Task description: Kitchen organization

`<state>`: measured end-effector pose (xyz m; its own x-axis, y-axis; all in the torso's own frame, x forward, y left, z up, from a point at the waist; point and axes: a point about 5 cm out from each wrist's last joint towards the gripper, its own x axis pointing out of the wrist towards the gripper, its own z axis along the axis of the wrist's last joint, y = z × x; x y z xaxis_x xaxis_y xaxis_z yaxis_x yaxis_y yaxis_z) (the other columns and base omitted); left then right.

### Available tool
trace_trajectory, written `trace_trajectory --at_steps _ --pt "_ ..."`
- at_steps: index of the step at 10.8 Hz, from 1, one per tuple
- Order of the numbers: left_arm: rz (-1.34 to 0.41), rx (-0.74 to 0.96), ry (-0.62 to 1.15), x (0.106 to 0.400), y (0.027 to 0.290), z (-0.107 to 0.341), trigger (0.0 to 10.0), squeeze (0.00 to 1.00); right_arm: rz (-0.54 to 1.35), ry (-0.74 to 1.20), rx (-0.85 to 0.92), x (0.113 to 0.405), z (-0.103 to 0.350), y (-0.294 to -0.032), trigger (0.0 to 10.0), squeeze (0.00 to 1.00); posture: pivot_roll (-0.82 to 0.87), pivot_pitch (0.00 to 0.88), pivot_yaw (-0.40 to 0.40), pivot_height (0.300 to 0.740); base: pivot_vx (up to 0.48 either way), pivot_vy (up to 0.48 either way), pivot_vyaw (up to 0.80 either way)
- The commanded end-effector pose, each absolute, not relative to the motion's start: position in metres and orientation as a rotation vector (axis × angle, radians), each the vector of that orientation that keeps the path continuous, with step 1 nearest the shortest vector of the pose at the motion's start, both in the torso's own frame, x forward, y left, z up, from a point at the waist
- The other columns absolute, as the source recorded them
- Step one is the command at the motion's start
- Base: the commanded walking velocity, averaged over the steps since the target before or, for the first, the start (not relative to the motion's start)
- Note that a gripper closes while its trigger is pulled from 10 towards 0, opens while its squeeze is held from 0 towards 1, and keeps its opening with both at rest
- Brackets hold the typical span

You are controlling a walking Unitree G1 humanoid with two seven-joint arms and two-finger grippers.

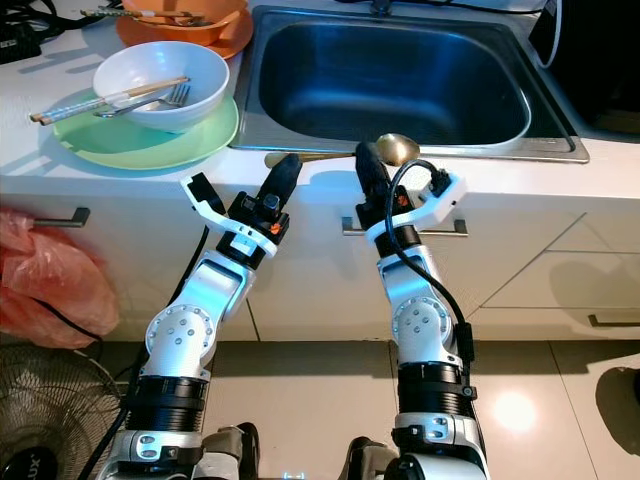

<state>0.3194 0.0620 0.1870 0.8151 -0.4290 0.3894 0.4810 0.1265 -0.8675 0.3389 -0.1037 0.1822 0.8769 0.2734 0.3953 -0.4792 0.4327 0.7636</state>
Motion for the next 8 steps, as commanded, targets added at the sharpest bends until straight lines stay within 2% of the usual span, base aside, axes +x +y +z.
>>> trace_trajectory --at_steps 1,8 --pt "-0.761 -1.410 -0.065 0.310 0.027 0.204 10.0 0.00 0.486 -0.261 1.055 0.342 0.190 -0.100 10.0 0.00 0.13 0.137 -0.037 0.740 0.000 0.000 0.00" --pt "-0.774 -1.399 -0.042 0.308 0.023 0.203 10.0 0.00 0.439 -0.299 1.118 0.353 0.200 -0.107 10.0 0.00 0.13 0.142 -0.036 0.740 0.000 0.000 0.00"
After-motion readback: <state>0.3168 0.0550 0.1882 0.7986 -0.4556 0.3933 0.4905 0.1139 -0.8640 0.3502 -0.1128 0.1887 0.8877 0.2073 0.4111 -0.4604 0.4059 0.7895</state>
